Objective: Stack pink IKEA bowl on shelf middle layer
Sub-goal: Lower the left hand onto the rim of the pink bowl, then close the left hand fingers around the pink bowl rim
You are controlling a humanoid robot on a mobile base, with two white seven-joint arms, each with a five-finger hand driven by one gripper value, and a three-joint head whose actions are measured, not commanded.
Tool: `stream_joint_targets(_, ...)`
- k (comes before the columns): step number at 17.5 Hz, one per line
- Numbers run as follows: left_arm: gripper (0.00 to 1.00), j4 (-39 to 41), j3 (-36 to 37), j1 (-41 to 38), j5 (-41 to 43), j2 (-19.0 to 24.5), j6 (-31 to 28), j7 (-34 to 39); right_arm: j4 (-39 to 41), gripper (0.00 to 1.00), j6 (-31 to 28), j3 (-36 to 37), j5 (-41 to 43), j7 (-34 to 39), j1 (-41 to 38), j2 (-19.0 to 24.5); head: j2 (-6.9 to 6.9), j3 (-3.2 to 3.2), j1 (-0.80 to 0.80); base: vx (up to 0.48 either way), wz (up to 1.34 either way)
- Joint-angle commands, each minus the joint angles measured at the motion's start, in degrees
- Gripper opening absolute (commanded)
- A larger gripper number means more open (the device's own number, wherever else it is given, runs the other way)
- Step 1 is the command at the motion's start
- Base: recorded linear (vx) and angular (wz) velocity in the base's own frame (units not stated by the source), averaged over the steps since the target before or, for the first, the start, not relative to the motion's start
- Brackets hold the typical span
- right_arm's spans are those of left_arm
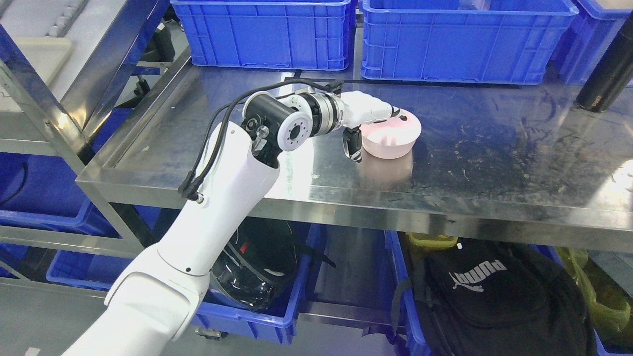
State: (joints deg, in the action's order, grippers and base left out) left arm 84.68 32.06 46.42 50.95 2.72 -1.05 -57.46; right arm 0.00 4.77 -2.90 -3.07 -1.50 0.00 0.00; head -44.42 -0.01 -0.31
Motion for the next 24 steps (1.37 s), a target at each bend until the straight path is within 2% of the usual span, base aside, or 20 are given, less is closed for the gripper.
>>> stream_joint_targets(1, 0.91, -12.24, 0.46, 1.22, 1.0, -1.72, 2.01, 2.7, 1.0, 1.0, -0.03, 0.0, 0.0, 0.0, -1.32, -1.0, 0.0, 0.0, 0.0, 0.0, 0.0)
stream_joint_targets(5, 0.91, -17.08, 0.81, 1.22, 0.64, -1.72, 8.42, 8.06, 1.0, 1.0, -0.03, 0.0, 0.0, 0.0, -1.32, -1.0, 0.0, 0.0, 0.0, 0.0, 0.0)
stream_joint_targets(11, 0.87, -19.71, 1.6, 1.39, -0.85, -1.72, 8.96, 8.24, 1.0, 1.0, -0.03, 0.0, 0.0, 0.0, -1.32, -1.0, 0.0, 0.0, 0.0, 0.0, 0.0)
stream_joint_targets(14, 0.86, -22.88, 2.74, 3.93, -2.52, -1.72, 11.49, 11.83, 1.0, 1.0, -0.03, 0.0, 0.0, 0.0, -1.32, -1.0, 0.0, 0.0, 0.0, 0.0, 0.0)
stream_joint_targets(18, 0.71, -23.51, 3.36, 4.99, -8.22, -1.72, 11.95, 12.11, 1.0, 1.0, -0.03, 0.0, 0.0, 0.0, -1.32, -1.0, 0.0, 0.0, 0.0, 0.0, 0.0)
stream_joint_targets(21, 0.57, -23.51, 3.45, 4.91, -8.5, -1.72, 11.95, 11.67, 1.0, 1.0, -0.03, 0.0, 0.0, 0.0, -1.32, -1.0, 0.0, 0.0, 0.0, 0.0, 0.0)
stream_joint_targets(24, 0.38, -23.42, 3.01, 4.91, -8.85, -1.72, 12.03, 11.23, 1.0, 1.0, -0.03, 0.0, 0.0, 0.0, -1.32, -1.0, 0.0, 0.0, 0.0, 0.0, 0.0)
